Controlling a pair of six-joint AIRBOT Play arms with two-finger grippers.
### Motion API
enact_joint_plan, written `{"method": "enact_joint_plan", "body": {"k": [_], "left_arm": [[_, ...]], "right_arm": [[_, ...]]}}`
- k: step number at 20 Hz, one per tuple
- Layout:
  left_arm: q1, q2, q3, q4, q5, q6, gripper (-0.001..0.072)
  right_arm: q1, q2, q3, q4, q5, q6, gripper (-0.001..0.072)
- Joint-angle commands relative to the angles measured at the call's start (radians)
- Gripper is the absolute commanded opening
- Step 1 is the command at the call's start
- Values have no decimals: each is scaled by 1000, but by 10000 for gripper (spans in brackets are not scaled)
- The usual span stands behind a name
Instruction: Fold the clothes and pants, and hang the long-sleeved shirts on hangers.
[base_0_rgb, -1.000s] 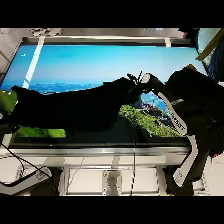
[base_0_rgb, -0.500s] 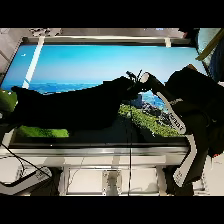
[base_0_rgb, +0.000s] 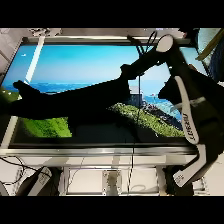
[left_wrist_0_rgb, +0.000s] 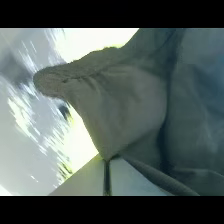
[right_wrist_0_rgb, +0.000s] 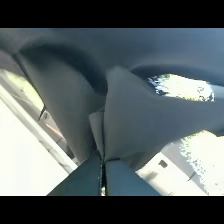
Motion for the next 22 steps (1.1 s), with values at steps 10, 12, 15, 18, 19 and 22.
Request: {"method": "enact_joint_plan", "body": {"k": [10,12,15,18,19,22], "left_arm": [[3,-25,9,123,-136,15,16],[3,-39,9,126,-137,15,16],[3,-48,9,122,-136,15,16],[3,-47,9,122,-136,15,16],[3,-47,9,122,-136,15,16],[3,-47,9,122,-137,15,16]], "right_arm": [[-63,3,-277,-467,92,2,553],[-132,4,-371,-358,48,28,553],[-186,-3,-546,-114,-239,26,553],[-153,-48,-578,72,-396,-105,553],[-132,-63,-578,81,-439,-113,554],[-89,-119,-578,73,-493,-112,553]]}}
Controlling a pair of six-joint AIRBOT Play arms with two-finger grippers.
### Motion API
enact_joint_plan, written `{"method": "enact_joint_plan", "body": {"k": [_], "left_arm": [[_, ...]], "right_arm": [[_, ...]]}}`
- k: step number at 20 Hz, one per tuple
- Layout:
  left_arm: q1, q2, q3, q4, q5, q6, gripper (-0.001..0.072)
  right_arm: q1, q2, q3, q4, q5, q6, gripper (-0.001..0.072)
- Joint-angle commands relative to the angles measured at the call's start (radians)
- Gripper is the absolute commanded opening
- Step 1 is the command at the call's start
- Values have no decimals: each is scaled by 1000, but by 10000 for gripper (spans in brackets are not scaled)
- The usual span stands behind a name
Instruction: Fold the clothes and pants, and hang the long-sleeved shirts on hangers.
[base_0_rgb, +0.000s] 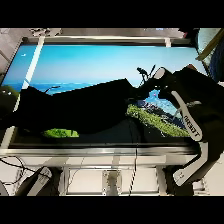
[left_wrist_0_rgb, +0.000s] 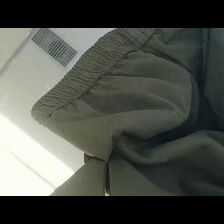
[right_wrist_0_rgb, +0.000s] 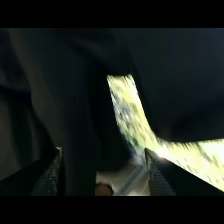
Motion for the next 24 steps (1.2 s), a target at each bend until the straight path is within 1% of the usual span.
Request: {"method": "enact_joint_plan", "body": {"k": [1,3,4,5,6,8,10,12,13,15,16,18,19,20,21,23,24], "left_arm": [[0,-1,1,1,-1,0,16],[0,-1,1,1,-1,0,16],[0,-1,1,1,-1,0,16],[0,-1,1,1,-1,0,16],[0,-1,1,1,-1,0,16],[0,0,1,2,-1,0,16],[0,0,1,1,-6,0,16],[0,0,1,1,-28,0,16],[0,0,1,1,-37,0,16],[0,0,1,0,-51,0,16],[0,0,1,0,-51,0,16],[0,0,1,0,-52,0,16],[0,0,0,0,-52,0,16],[0,0,0,-3,-53,0,16],[0,0,0,-3,-53,0,16],[0,0,0,-3,-53,0,16],[0,0,0,-3,-53,0,16]], "right_arm": [[35,-61,-17,70,-99,-32,553],[48,-75,-17,75,-88,-46,552],[49,-74,-12,77,-87,-68,464],[49,-73,6,75,-77,-70,189],[46,-69,34,72,-58,-70,3],[30,-53,129,54,34,-70,5],[7,-15,255,10,199,-68,5],[-16,56,370,-46,380,-40,5],[-25,105,418,-88,470,-13,5],[-34,202,477,-167,639,87,6],[-34,244,481,-196,682,111,5],[-34,288,480,-234,665,136,8],[-34,284,476,-238,633,138,95],[-34,272,462,-245,578,154,361],[-34,257,447,-255,518,154,495],[-34,212,418,-333,398,156,493],[-35,183,406,-406,382,159,493]]}}
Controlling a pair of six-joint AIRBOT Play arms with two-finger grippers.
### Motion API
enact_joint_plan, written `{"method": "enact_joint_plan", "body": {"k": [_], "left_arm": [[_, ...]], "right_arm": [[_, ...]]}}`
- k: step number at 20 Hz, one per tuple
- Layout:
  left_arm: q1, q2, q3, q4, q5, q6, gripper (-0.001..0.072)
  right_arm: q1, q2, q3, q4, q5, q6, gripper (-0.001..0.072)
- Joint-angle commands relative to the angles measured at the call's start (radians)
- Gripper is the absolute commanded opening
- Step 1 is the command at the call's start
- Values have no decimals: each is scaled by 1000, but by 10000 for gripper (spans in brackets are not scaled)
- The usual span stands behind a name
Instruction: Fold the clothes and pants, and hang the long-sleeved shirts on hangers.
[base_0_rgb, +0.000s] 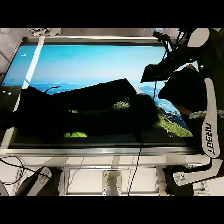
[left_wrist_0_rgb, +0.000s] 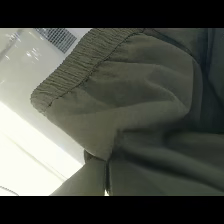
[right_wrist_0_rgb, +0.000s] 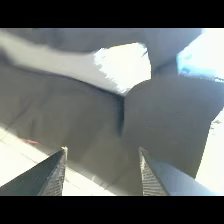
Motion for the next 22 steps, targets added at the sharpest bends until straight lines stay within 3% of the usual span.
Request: {"method": "enact_joint_plan", "body": {"k": [1,5,6,9,10,11,12,13,16,20,21,22], "left_arm": [[0,0,0,-2,-2,0,16],[0,0,0,-2,-2,0,16],[0,0,0,-2,-2,0,16],[0,0,0,-2,-2,0,19],[0,0,0,-2,-3,0,144],[-1,0,1,-6,-13,0,516],[-1,0,1,-27,-32,0,706],[-1,0,1,-47,-66,0,697],[5,15,1,-26,-108,0,698],[98,49,53,71,1,-4,695],[152,24,72,67,-4,-18,678],[213,-12,87,53,-21,-27,610]], "right_arm": [[-6,-67,-35,-205,-81,24,493],[-112,-84,-241,-307,66,25,479],[-149,-44,-343,-307,39,23,444],[-241,160,-691,-258,-143,14,444],[-270,230,-804,-212,-223,5,445],[-296,277,-890,-135,-275,-15,446],[-323,298,-959,-35,-309,-74,446],[-345,295,-1004,37,-333,-125,446],[-391,245,-1044,93,-455,-137,453],[-440,238,-1002,133,-497,-159,454],[-452,238,-984,133,-480,-162,453],[-461,238,-966,134,-453,-164,453]]}}
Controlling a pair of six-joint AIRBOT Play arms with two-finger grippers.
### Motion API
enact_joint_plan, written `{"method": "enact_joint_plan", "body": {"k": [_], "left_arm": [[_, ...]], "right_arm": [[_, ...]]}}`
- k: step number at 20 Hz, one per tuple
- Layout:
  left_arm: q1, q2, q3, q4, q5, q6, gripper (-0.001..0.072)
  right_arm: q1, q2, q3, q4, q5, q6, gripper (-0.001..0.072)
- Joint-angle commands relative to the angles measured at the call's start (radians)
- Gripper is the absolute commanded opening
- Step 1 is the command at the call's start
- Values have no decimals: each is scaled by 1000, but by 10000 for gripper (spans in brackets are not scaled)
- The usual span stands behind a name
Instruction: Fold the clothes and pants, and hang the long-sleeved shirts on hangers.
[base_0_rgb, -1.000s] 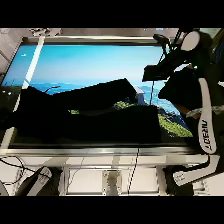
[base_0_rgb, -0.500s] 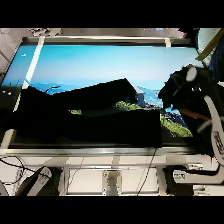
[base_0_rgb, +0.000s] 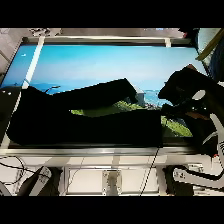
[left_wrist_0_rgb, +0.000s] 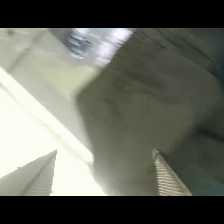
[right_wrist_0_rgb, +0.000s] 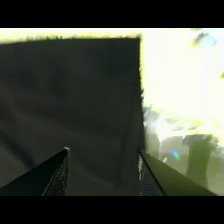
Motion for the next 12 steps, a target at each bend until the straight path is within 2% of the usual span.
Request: {"method": "enact_joint_plan", "body": {"k": [1,2,5,7,11,12], "left_arm": [[171,-85,45,-26,-10,-18,516],[229,-141,47,-71,-36,-18,479],[334,-321,47,-178,-96,19,487],[367,-422,47,-295,-100,21,524],[370,-518,47,-575,-46,117,525],[370,-527,47,-613,-27,136,585]], "right_arm": [[-37,0,37,31,35,-22,453],[-38,0,48,31,71,-29,453],[-38,1,55,37,179,-36,453],[-38,1,56,40,225,-34,453],[-38,8,55,77,291,-19,452],[-38,19,55,77,294,-19,452]]}}
